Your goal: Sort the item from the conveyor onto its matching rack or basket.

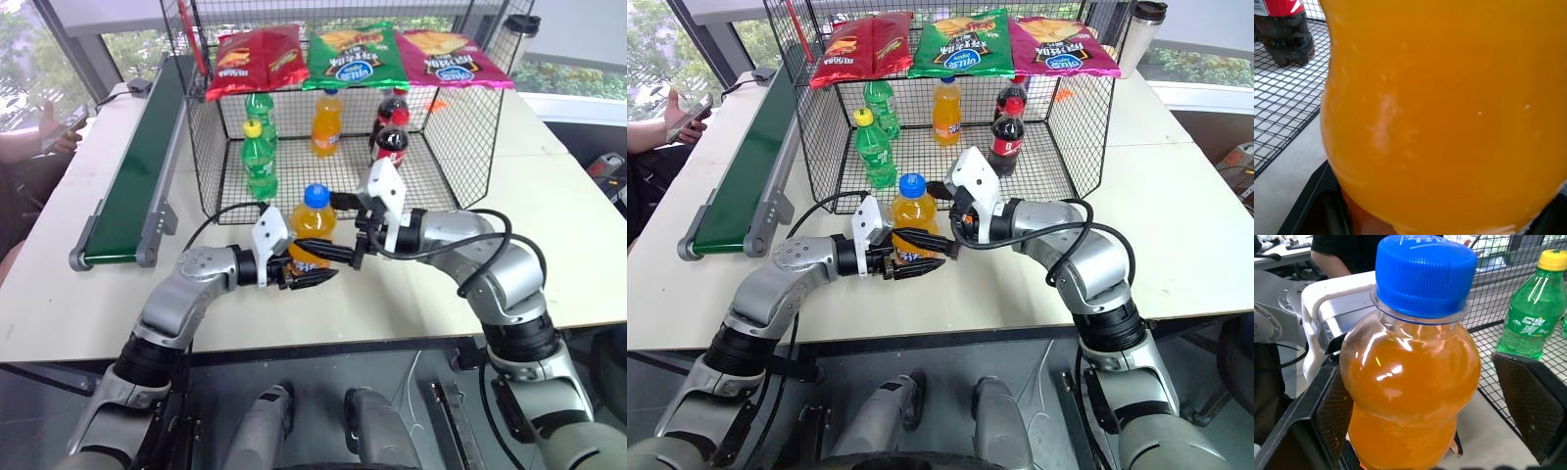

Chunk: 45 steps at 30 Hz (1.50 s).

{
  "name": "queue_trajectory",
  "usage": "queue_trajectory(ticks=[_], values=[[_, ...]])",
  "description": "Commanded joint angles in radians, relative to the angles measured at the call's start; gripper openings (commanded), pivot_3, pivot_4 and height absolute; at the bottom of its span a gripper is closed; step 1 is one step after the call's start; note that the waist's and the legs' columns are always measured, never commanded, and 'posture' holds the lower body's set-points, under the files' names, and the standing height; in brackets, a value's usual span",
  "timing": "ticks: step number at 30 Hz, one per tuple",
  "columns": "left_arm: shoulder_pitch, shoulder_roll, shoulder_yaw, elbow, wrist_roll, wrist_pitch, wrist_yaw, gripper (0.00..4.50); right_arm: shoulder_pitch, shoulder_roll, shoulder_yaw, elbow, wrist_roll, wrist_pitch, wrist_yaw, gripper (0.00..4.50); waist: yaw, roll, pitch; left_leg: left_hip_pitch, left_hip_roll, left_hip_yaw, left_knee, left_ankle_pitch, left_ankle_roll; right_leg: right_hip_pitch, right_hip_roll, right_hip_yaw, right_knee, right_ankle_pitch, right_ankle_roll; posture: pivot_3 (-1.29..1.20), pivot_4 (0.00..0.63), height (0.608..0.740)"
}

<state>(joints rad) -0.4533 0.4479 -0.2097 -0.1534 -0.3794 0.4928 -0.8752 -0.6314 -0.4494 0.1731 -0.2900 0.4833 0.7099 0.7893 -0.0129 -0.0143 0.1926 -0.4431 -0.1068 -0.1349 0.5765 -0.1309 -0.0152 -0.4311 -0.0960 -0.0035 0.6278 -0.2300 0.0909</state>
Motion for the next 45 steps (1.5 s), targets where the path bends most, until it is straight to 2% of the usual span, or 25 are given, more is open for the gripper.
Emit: queue_trajectory(ticks=[1, 2, 8, 11, 15, 19, 24, 28, 33, 39, 45], values=[[-0.034, -0.013, 0.016, -0.039, -0.007, -0.030, -0.010, 3.00, -0.032, 0.009, -0.024, -0.003, -0.009, -0.023, -0.018, 2.72, 0.000, 0.000, 0.000, 0.000, 0.000, 0.000, 0.000, 0.000, 0.000, 0.000, 0.000, 0.000, 0.000, 0.000, 0.000, 0.00, 0.150, 0.739], [-0.035, -0.013, 0.017, -0.038, -0.008, -0.031, -0.010, 3.00, -0.031, 0.009, -0.024, -0.005, -0.009, -0.023, -0.018, 2.46, 0.000, 0.000, 0.000, 0.000, 0.000, 0.000, 0.000, 0.000, 0.000, 0.000, 0.000, 0.000, 0.000, 0.000, 0.000, 0.00, 0.150, 0.739], [-0.045, -0.030, 0.032, -0.019, -0.008, -0.057, -0.004, 3.00, -0.027, -0.002, -0.022, -0.027, 0.005, -0.002, -0.007, 2.46, 0.001, 0.000, 0.000, 0.000, 0.000, 0.000, 0.001, 0.000, 0.000, 0.000, 0.000, 0.000, 0.000, 0.000, 0.000, 0.00, 0.150, 0.739], [-0.047, -0.034, 0.037, -0.011, -0.008, -0.060, -0.007, 4.47, -0.025, -0.003, -0.020, -0.036, 0.007, 0.004, -0.009, 2.46, 0.002, 0.000, 0.000, 0.000, 0.000, 0.000, 0.001, 0.000, 0.000, 0.000, 0.000, 0.000, 0.000, 0.000, 0.000, 0.00, 0.150, 0.739], [-0.032, -0.035, 0.048, -0.017, 0.014, -0.053, 0.041, 4.47, -0.025, 0.002, -0.019, -0.028, -0.010, -0.004, -0.024, 2.46, -0.001, 0.000, 0.000, 0.000, 0.000, 0.000, 0.001, 0.000, 0.000, 0.000, 0.000, 0.000, 0.001, 0.000, 0.000, 0.00, 0.150, 0.739], [0.013, 0.013, 0.072, -0.062, -0.006, -0.008, 0.041, 4.47, -0.036, 0.022, -0.029, -0.004, -0.033, -0.017, -0.068, 2.46, -0.003, 0.000, 0.000, 0.000, 0.000, 0.000, 0.001, 0.000, 0.001, 0.000, 0.000, 0.000, 0.001, 0.000, 0.000, 0.00, 0.150, 0.739], [0.088, 0.107, 0.183, -0.149, -0.072, 0.083, 0.055, 4.47, -0.098, 0.080, -0.058, 0.130, -0.133, -0.086, -0.204, 2.46, -0.004, 0.000, 0.000, 0.000, 0.000, 0.000, 0.001, 0.000, 0.000, -0.001, 0.001, 0.000, 0.002, 0.000, 0.000, 0.00, 0.150, 0.739], [0.135, 0.134, 0.296, -0.205, -0.117, 0.140, 0.122, 4.47, -0.167, 0.127, -0.078, 0.295, -0.206, -0.186, -0.286, 2.46, 0.001, 0.000, 0.000, 0.000, 0.000, 0.000, 0.001, 0.000, -0.001, -0.001, 0.002, 0.000, 0.002, 0.000, 0.000, 0.00, 0.150, 0.739], [0.153, 0.109, 0.331, -0.218, -0.093, 0.151, 0.224, 4.47, -0.256, 0.183, -0.094, 0.497, -0.276, -0.319, -0.363, 2.46, -0.001, 0.000, 0.000, 0.000, 0.000, 0.000, 0.001, 0.001, 0.001, -0.001, 0.003, 0.000, 0.002, 0.001, 0.001, 0.00, 0.150, 0.739], [0.192, 0.036, 0.285, -0.240, -0.002, 0.090, 0.354, 4.47, -0.356, 0.243, -0.114, 0.744, -0.333, -0.478, -0.424, 2.46, -0.004, 0.001, 0.000, 0.001, 0.000, 0.001, 0.000, 0.001, 0.000, -0.001, 0.004, 0.001, 0.002, 0.002, 0.003, 0.00, 0.150, 0.739], [0.225, -0.010, 0.256, -0.260, 0.047, 0.067, 0.415, 4.47, -0.422, 0.276, -0.134, 0.950, -0.360, -0.607, -0.436, 2.46, -0.005, 0.001, 0.000, 0.001, 0.000, 0.001, 0.000, 0.001, 0.000, -0.001, 0.005, 0.002, 0.003, 0.002, 0.003, 0.00, 0.150, 0.739]])
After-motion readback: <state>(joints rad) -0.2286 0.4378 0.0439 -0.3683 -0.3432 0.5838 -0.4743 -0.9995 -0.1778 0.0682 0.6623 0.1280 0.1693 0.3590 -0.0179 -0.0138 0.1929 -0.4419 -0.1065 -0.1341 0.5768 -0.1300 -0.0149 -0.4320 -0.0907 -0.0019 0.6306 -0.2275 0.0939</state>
